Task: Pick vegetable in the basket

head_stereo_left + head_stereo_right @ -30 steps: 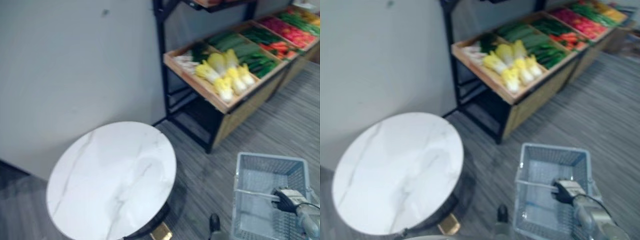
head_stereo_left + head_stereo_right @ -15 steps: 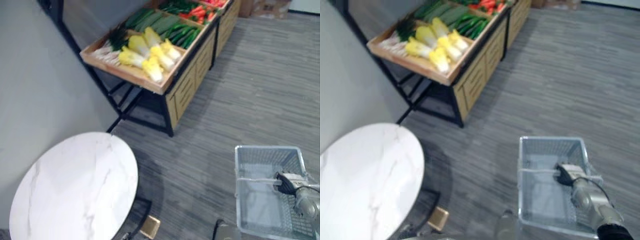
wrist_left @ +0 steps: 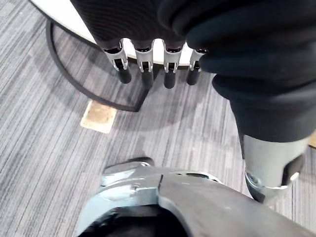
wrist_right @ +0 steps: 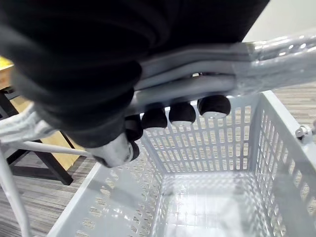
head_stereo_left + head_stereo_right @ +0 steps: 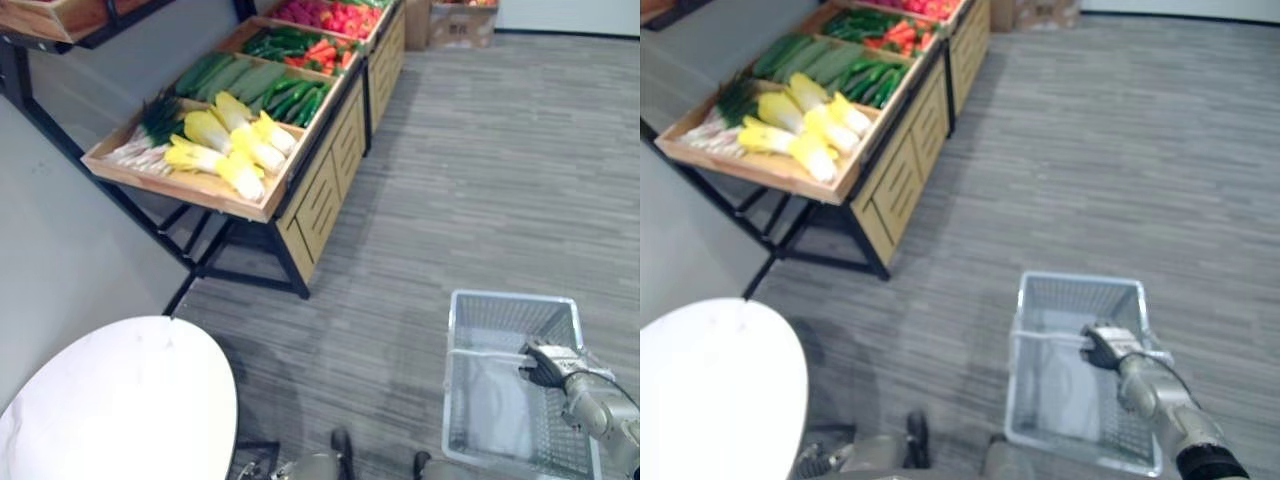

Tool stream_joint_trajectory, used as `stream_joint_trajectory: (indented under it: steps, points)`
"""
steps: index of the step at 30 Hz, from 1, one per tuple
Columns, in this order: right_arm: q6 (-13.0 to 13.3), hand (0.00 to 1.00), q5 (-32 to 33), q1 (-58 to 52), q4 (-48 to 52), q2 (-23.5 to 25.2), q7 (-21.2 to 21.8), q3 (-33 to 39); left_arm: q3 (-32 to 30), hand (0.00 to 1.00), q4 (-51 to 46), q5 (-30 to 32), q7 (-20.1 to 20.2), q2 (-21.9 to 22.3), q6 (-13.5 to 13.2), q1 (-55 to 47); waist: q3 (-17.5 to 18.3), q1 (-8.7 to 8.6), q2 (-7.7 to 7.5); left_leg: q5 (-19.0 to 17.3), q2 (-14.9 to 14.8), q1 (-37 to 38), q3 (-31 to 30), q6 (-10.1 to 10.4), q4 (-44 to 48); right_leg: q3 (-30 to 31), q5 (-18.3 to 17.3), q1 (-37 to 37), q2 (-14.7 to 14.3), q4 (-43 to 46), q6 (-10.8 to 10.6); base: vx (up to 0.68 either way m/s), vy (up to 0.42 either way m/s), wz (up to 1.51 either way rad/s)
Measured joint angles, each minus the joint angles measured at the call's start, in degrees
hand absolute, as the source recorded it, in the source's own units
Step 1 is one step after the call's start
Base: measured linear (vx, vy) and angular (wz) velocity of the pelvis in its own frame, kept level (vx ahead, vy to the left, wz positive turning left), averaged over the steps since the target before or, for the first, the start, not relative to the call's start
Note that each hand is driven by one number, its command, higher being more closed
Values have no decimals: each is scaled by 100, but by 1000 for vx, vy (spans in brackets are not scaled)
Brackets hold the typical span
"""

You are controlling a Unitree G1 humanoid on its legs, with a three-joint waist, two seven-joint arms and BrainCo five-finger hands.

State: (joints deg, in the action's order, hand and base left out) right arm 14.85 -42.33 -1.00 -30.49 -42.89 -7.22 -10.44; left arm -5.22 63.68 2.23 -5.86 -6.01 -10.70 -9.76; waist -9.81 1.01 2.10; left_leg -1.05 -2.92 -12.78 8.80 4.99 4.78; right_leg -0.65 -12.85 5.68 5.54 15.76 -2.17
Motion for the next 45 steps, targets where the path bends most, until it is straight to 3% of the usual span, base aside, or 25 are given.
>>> stream_joint_trajectory:
  steps: [1,2,6,9,11,12,13,14,15,16,17,18,19,20,22,23,25,27,28,29,31,35,37,41,45]
  points:
    - [-9,100,-3,-1,-46,22,0,-30,42,0,19,2,-2,30,10,7,-7,77,60,376,-5,50,4,-32,-81,131,-127,-6,5,113,-88,185,194,-38]
    - [-15,100,-3,4,-73,64,-1,-50,50,0,20,4,1,21,12,12,10,92,87,312,58,65,44,-182,-23,141,-131,-52,49,86,-82,281,239,-22]
    - [60,100,-3,90,-70,155,0,-150,96,0,-47,10,-63,-47,11,-6,-100,156,-34,-458,180,-130,322,-561,1275,115,7,-749,329,-615,-284,324,233,-7]
    - [82,100,8,246,-40,196,-7,-146,151,0,-45,13,-83,-62,10,-6,-95,240,-93,-896,212,-48,467,-543,1493,130,123,-883,448,-692,-473,283,141,-25]
    - [50,100,7,248,-4,331,-25,-120,154,0,-33,16,-87,-82,11,-6,-70,237,-154,-930,284,91,471,-545,1203,143,126,-653,461,-253,-480,189,77,-18]
    - [37,100,-5,123,-9,500,-26,-122,234,0,-1,15,-89,-125,15,-20,-31,241,-154,-912,362,344,474,-616,824,175,127,-248,475,697,-484,208,82,0]
    - [16,100,-32,45,-66,693,-33,-128,386,0,3,15,-102,-231,18,-64,-41,209,-324,-946,451,553,476,-710,680,296,206,209,539,1788,-625,267,91,1]
    - [-32,100,-43,52,-83,777,-67,-124,455,0,6,15,-113,-296,21,-72,-50,195,-371,-1012,494,648,472,-770,685,342,335,415,577,2339,-834,258,54,12]
    - [-112,100,-32,75,-119,889,-146,-22,594,0,7,16,-118,-437,41,-72,-50,161,-466,-1156,565,852,396,-868,778,470,898,798,623,3362,-1103,295,21,40]
    - [-156,100,-29,38,-158,908,-167,91,783,0,1,16,-122,-540,98,-57,-56,57,-462,-1269,564,1111,177,-972,849,450,1517,1053,612,4139,-1108,312,5,58]
    - [-176,100,-28,-1,-166,919,-213,151,850,0,0,16,-124,-547,121,-50,-64,39,-443,-1300,550,1256,105,-1006,838,382,1426,1153,642,4421,-981,358,-15,73]
    - [-195,100,-40,-59,-173,901,-236,227,944,0,0,15,-125,-566,134,-5,-60,22,-446,-1329,534,1563,-59,-1024,748,174,1119,1344,647,4649,-486,297,-20,55]
    - [-211,100,-44,-62,-184,897,-241,246,944,0,-12,13,-125,-590,136,28,-63,1,-432,-1328,511,1703,-147,-1024,664,30,922,1419,625,4570,-327,435,-50,85]
    - [-223,100,-46,-58,-216,897,-237,274,935,0,-102,13,-125,-547,137,163,-108,-92,-352,-1327,347,1990,-391,-1021,507,-334,624,1519,456,3622,-61,351,-62,80]
    - [-221,100,-48,-63,-220,910,-230,275,935,0,-210,13,-123,-515,129,224,-129,-124,-284,-1325,237,2062,-558,-1019,483,-373,615,1525,268,2570,-43,314,-101,81]
    - [-211,100,-48,-108,-221,911,-230,293,934,0,-284,13,-122,-504,125,279,-116,-198,-287,-1322,202,2105,-718,-1013,434,-256,716,1497,182,1367,-166,353,-176,88]
    - [-223,100,-47,-187,-235,920,-230,459,915,0,-365,13,-123,-515,123,340,-62,-239,-382,-1462,178,2147,-961,-674,432,118,1074,1469,197,-232,-313,416,-243,94]
    - [-255,100,-47,-305,-349,1054,-236,755,806,0,-372,14,-123,-536,123,295,-31,-228,-500,-1668,193,2324,-1187,-334,432,135,1495,1312,303,-819,-283,499,-373,95]
    - [-360,100,-44,-420,-523,1131,-239,992,687,0,-264,15,-134,-458,135,294,-7,-213,-415,-1840,61,2498,-1449,-111,453,-49,2010,1224,324,-540,-419,484,-389,91]
    - [-383,100,-42,-416,-587,1133,-238,1043,679,0,-246,15,-140,-410,136,296,-7,-192,-346,-1843,-42,2494,-1483,-107,462,-130,1954,1227,249,-485,-336,487,-375,83]
    - [-418,100,0,-354,-810,1135,-237,1246,520,0,-202,24,-148,-200,124,273,160,-169,28,-1648,-459,2203,-1696,20,786,-583,1708,1160,4,-421,-124,427,-333,55]
    - [-371,100,13,-380,-1090,1135,-245,1379,352,0,-47,42,-159,-61,129,265,156,-202,43,-992,-577,1775,-1900,113,1812,-1077,1304,668,-13,-393,75,325,-319,62]
    - [-381,100,16,-546,-1108,1132,-252,1532,280,0,7,45,-157,-74,131,219,133,-163,-4,-350,-621,1419,-1778,367,2730,-1295,1124,184,0,-530,160,182,-214,52]
    - [-414,100,32,-793,-1133,1129,-268,1791,246,0,2,41,-158,-86,128,162,133,-122,-23,-762,-847,855,-835,213,2829,-1635,996,-242,114,-965,200,118,-134,53]
    - [-444,100,51,-751,-1292,1132,-267,1855,134,0,-17,35,-177,-40,128,90,133,-70,-18,-792,-753,665,-404,289,959,-1757,995,-320,223,-1090,77,54,38,20]
